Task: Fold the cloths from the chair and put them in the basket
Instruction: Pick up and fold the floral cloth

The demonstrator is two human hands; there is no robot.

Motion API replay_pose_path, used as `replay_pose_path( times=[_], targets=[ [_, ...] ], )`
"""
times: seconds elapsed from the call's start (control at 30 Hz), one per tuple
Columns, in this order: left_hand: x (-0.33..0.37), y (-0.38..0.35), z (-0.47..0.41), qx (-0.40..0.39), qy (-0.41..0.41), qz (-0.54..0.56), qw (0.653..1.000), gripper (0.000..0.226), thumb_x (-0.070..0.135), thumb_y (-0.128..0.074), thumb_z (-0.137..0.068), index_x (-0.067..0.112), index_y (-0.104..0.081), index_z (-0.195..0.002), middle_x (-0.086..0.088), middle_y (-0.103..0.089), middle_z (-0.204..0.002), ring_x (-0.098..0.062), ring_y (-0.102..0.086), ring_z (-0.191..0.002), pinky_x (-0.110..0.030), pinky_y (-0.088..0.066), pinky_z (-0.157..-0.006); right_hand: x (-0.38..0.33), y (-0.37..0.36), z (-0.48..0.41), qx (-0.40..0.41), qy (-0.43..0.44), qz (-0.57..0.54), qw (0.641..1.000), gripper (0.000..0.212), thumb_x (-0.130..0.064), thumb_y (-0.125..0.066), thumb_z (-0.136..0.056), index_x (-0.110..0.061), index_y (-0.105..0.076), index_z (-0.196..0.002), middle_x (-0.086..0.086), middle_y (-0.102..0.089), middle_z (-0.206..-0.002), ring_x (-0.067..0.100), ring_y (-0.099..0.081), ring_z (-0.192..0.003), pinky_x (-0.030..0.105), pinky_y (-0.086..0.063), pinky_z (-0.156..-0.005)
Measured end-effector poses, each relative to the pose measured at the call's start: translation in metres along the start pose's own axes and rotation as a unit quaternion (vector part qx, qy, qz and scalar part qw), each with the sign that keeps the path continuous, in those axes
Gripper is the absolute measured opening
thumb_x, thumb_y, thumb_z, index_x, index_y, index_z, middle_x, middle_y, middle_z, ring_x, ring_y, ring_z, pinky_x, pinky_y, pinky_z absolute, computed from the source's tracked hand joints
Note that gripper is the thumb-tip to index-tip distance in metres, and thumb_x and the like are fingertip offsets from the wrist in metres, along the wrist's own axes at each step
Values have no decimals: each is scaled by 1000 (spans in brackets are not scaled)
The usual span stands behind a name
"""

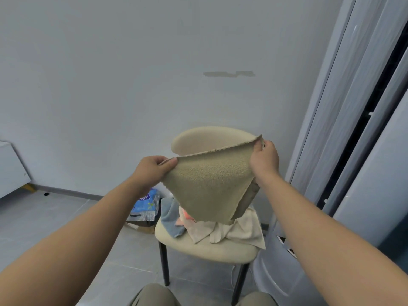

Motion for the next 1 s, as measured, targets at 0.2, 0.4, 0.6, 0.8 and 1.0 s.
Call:
replay_pose_path(
  times=[0.2,0.4,0.6,0.8,1.0],
  targets=[
    [0,-7,-1,6,118,249,961,24,22,-71,-96,0,-71,-108,-11,-71,-89,-19,-67,-73,-30,-58,-64,20,0,-5,-38,-54,40,997,36,-39,-39,-108,-11,-50,-89,3,-49,-75,23,-47,-71,32,-30,-54],
    [15,-29,5,13,177,271,946,13,7,-59,-102,-2,-68,-100,-15,-69,-85,-21,-65,-71,-27,-60,-52,16,-5,6,-67,-34,90,993,42,-33,-49,-104,-18,-43,-65,0,-42,-61,23,-43,-62,31,-22,-47],
    [22,-57,11,-15,139,245,959,12,12,-64,-100,2,-69,-95,-18,-69,-91,-27,-67,-80,-35,-63,-72,-9,-22,49,-98,77,13,992,32,-30,-63,-98,-17,-59,-69,-8,-56,-62,12,-51,-61,25,-35,-52],
    [21,-76,21,-21,120,225,967,24,21,-68,-99,-1,-74,-94,-25,-70,-92,-30,-66,-80,-35,-63,-70,-14,-45,88,-166,141,12,976,15,-33,-66,-95,-24,-78,-94,-11,-74,-84,10,-66,-85,24,-49,-75],
    [28,-75,30,-28,122,253,959,31,21,-63,-102,-8,-73,-105,-30,-72,-100,-26,-69,-77,-31,-63,-67,-15,-48,98,-176,130,-15,976,18,-32,-66,-97,-24,-82,-100,-10,-77,-86,5,-67,-80,3,-40,-61]
  ],
)
Point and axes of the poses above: each hand's wrist, its own z-axis away from the middle knuckle, its own y-axis out of the back of the hand, x = y × z, the point moved 2 cm from there along -z, towards the middle knuckle
